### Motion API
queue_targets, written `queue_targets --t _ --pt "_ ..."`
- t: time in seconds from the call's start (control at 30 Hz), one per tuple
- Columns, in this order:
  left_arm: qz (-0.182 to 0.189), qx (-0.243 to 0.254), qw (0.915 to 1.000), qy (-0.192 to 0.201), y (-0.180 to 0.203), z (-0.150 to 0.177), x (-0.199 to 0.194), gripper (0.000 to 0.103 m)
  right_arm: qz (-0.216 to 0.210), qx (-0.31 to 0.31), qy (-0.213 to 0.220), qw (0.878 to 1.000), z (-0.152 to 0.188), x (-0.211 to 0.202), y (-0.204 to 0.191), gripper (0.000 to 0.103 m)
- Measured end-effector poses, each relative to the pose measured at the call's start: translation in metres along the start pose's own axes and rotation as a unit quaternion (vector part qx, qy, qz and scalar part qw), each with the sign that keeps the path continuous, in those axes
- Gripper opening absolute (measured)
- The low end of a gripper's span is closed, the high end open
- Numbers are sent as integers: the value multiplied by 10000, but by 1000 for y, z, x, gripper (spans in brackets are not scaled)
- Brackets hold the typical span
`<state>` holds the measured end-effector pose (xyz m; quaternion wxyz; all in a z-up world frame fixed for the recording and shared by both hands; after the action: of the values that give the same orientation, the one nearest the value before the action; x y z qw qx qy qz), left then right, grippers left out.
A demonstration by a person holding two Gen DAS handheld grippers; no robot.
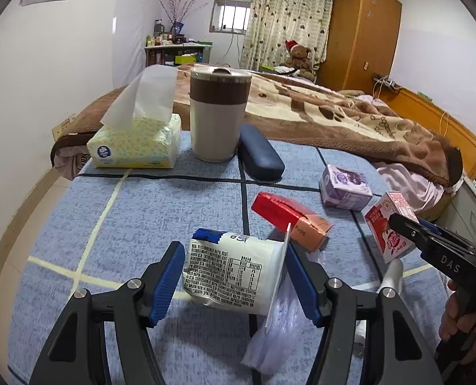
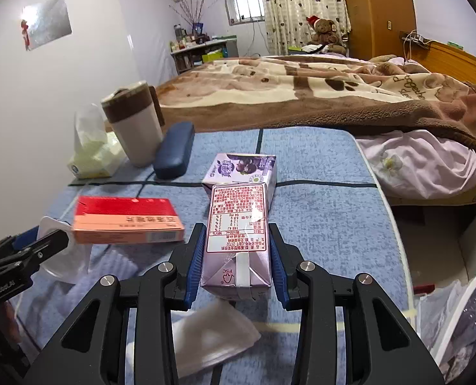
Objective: Collect trash
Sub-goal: 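Grasp the white yogurt cup with the left gripper while the right gripper grasps the pink juice carton, then carry the yogurt cup and carton over the bin and open both grippers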
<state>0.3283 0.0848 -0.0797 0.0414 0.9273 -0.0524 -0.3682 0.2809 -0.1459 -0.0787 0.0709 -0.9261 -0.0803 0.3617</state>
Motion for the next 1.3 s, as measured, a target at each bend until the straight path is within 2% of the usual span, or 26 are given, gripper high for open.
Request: queue_targets --t 0.1,0.33,0.73,1.3 --pt "-71 -2 9999 126 2 -2 -15 65 -56 20 84 9999 -1 -11 -1 38" --pt "27 -1 9994 355 13 -1 -50 65 -194 66 290 9994 -2 -37 -2 38" --pt "238 238 9972 671 56 6 -105 65 -288 164 607 9976 4 -82 12 38" --pt "901 768 9885 944 155 35 -161 65 15 422 1047 9936 31 -153 61 39"
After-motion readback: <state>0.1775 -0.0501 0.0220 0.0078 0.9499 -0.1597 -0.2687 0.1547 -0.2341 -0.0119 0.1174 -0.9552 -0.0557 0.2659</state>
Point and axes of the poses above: each gripper's, at about its wrist camera, not at the fingertips, and x roughly the way its jaws point, y to its right, z to its underside, the point moved 6 cm from there along x, roughly the way its jaws point, and after that the axes turned 1 degree about -z, right-handed, at the moved point
